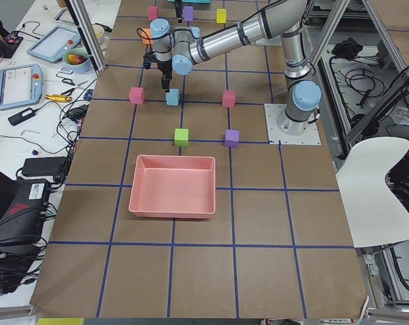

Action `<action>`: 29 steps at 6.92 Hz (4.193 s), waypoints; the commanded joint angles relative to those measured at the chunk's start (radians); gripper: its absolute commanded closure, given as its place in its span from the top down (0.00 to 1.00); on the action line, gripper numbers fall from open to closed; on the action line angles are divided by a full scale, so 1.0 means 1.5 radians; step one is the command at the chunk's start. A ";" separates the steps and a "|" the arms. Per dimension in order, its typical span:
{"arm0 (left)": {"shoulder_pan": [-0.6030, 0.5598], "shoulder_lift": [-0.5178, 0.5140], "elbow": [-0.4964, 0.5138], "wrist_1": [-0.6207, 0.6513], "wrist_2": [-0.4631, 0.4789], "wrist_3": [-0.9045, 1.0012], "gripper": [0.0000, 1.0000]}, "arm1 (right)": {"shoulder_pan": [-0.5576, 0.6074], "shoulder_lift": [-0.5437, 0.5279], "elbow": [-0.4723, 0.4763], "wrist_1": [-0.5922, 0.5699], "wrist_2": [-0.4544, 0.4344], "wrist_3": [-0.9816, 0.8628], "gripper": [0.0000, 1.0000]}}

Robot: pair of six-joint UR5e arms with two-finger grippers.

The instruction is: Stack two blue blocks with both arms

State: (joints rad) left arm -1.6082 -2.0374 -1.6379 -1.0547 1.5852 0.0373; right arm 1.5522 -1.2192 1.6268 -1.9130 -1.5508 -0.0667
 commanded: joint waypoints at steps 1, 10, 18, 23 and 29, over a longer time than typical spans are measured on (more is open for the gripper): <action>0.000 -0.033 -0.018 0.050 0.001 0.011 1.00 | 0.001 0.041 0.032 -0.086 0.000 -0.015 1.00; 0.005 -0.021 -0.033 0.097 0.012 0.009 0.00 | 0.002 0.050 0.114 -0.174 -0.003 -0.037 0.00; 0.009 0.010 -0.012 0.067 -0.013 0.009 0.00 | 0.275 0.002 0.150 -0.147 0.065 0.379 0.00; 0.004 0.030 -0.012 0.039 -0.013 0.005 0.00 | 0.284 0.015 0.163 -0.160 0.069 0.373 0.00; -0.003 0.062 -0.013 0.002 -0.013 0.000 0.00 | 0.275 0.012 0.157 -0.203 0.061 0.348 1.00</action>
State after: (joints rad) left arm -1.6112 -1.9614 -1.6637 -1.0175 1.5657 0.0369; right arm 1.9785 -1.1886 1.8688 -2.2115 -1.4568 0.4577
